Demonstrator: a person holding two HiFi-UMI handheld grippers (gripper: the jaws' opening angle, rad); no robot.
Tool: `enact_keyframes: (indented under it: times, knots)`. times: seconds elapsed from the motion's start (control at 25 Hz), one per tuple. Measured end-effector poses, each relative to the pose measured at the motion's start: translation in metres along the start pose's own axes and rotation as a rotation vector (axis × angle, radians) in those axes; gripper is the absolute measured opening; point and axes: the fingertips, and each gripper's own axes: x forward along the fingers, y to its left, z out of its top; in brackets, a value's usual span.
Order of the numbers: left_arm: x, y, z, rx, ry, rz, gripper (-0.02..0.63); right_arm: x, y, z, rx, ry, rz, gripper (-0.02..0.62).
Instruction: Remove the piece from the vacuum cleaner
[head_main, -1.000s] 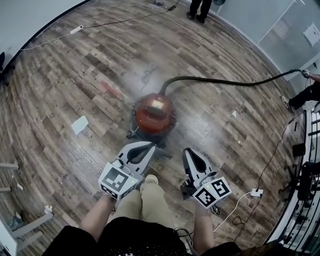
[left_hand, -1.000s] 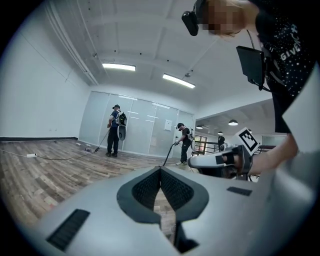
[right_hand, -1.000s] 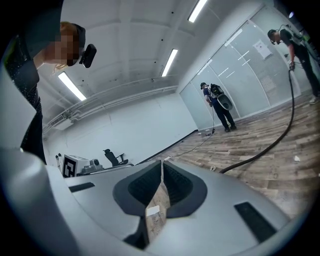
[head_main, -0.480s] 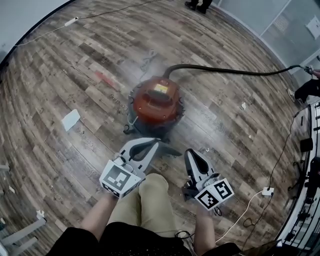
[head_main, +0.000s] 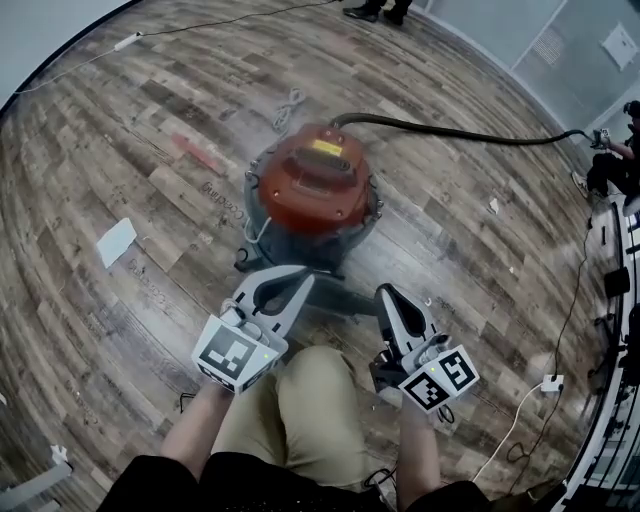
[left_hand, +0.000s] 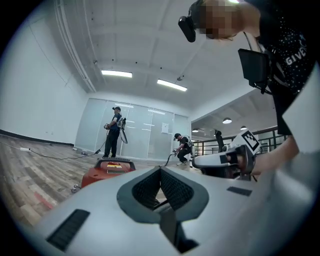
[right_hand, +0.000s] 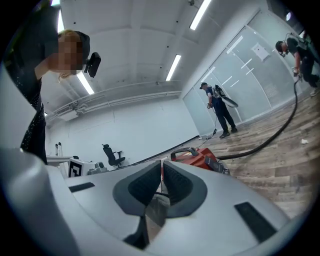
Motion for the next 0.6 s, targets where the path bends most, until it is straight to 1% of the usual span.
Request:
enact_keyframes:
  times: [0.12,0.2,0.24,0.28,0.36,0.4,0.44,0.48,0.6]
  knots:
    - [-0.007,0.007,-0.020,0.011,-0.017,-0.004,0.009,-0.003,-0.011,-0.011,-0.039,-0.036,-0.049,0.012]
    - [-0.012,0.014,-0.031,-0.003,-0.038,0.004,0.009,-0.006,-0.017,-0.018,-0.063,-0.040,-0.090,0.015]
    - [-0.016,0.018,-0.033,-0.011,-0.054,0.005,0.011,-0.006,-0.019,-0.023,-0.075,-0.030,-0.102,0.043]
    - [-0.019,0.022,-0.034,-0.016,-0.069,0.008,0.011,-0.007,-0.021,-0.029,-0.090,-0.011,-0.108,0.092]
    - [-0.027,0.030,-0.034,-0.006,-0.083,0.019,0.012,-0.009,-0.023,-0.042,-0.133,0.041,-0.120,0.153]
    - [-0.031,0.033,-0.035,0.005,-0.078,0.022,0.047,-0.012,-0.026,-0.048,-0.151,0.064,-0.131,0.176]
    - [-0.034,0.037,-0.038,0.013,-0.067,0.023,0.113,-0.015,-0.029,-0.052,-0.160,0.081,-0.144,0.193]
    - [-0.037,0.042,-0.042,0.014,-0.051,0.023,0.153,-0.018,-0.033,-0.055,-0.160,0.089,-0.160,0.209]
    - [-0.046,0.056,-0.058,-0.009,0.000,0.042,0.196,-0.031,-0.047,-0.060,-0.151,0.097,-0.204,0.237]
